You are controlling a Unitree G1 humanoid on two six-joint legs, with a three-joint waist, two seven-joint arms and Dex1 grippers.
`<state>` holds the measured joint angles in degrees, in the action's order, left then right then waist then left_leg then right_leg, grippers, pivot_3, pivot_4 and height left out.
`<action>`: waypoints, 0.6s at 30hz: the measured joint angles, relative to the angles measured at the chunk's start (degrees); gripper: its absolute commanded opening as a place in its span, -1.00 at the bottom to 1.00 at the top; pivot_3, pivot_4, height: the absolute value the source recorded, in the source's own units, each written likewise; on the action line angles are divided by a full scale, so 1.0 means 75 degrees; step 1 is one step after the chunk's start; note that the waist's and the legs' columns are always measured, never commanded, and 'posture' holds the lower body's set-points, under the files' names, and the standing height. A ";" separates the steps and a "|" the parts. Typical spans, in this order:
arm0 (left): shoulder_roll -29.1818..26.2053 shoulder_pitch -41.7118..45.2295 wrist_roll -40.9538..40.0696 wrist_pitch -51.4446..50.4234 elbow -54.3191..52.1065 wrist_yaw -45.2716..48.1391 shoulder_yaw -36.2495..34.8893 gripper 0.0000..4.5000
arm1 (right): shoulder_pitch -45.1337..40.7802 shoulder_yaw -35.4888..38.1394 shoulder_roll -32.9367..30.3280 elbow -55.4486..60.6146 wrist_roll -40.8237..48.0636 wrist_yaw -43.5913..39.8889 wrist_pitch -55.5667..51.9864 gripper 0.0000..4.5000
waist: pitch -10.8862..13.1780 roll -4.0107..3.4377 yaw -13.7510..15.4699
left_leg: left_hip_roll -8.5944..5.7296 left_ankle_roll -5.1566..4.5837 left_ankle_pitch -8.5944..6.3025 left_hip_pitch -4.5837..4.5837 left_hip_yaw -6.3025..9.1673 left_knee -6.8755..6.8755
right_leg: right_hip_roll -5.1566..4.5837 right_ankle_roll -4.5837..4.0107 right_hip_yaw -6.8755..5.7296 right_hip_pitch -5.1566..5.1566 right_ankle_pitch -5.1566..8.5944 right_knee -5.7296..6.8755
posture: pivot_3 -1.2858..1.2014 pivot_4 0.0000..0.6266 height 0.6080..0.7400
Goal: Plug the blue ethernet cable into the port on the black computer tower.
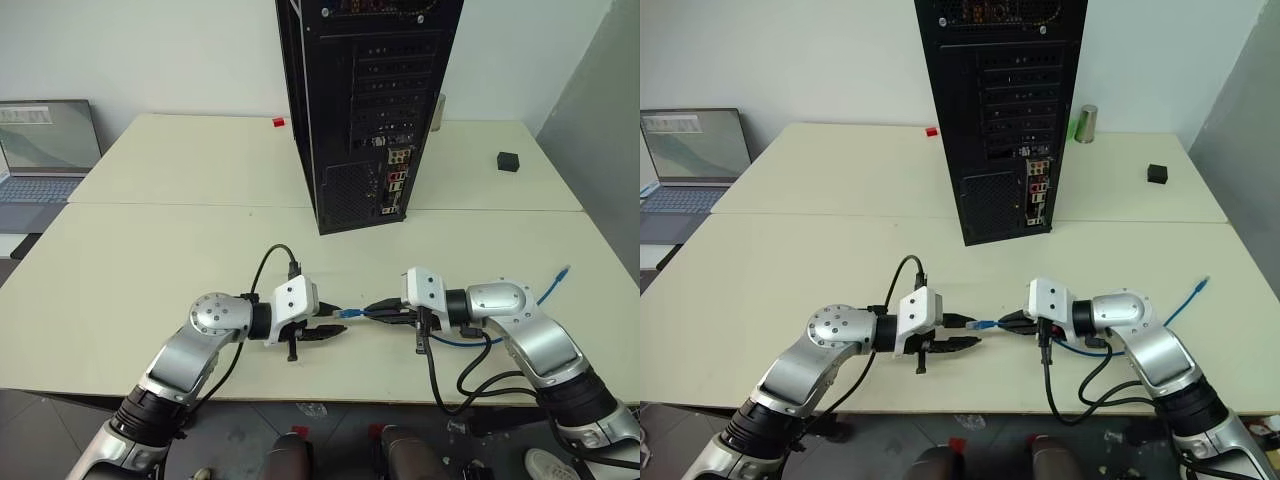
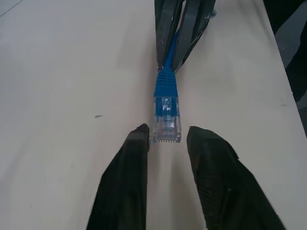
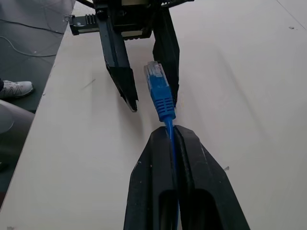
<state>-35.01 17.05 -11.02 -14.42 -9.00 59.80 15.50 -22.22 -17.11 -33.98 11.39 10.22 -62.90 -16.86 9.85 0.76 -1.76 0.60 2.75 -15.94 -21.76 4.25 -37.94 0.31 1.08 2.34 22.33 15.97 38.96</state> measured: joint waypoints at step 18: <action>0.0242 0.0000 -0.0552 -0.0326 -0.0218 -0.0152 -0.0326 0.01 | -0.0090 0.0000 -0.0075 -0.0192 -0.0012 -0.0040 -0.0008 -1.00 | 0.0000 0.0001 -0.0005 | 0.0001 0.0000 0.0000 0.0000 0.0003 0.0001 | 0.0000 0.0000 0.0001 0.0000 0.0000 0.0000 | 0.03 -0.52 1.00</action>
<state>-33.20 17.05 -15.16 -16.87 -10.63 58.66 13.06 -22.90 -17.11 -34.54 9.95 10.13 -63.20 -16.92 9.85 0.77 -1.80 0.60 2.75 -15.94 -21.76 4.27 -37.93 0.31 1.08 2.34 22.33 15.97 38.96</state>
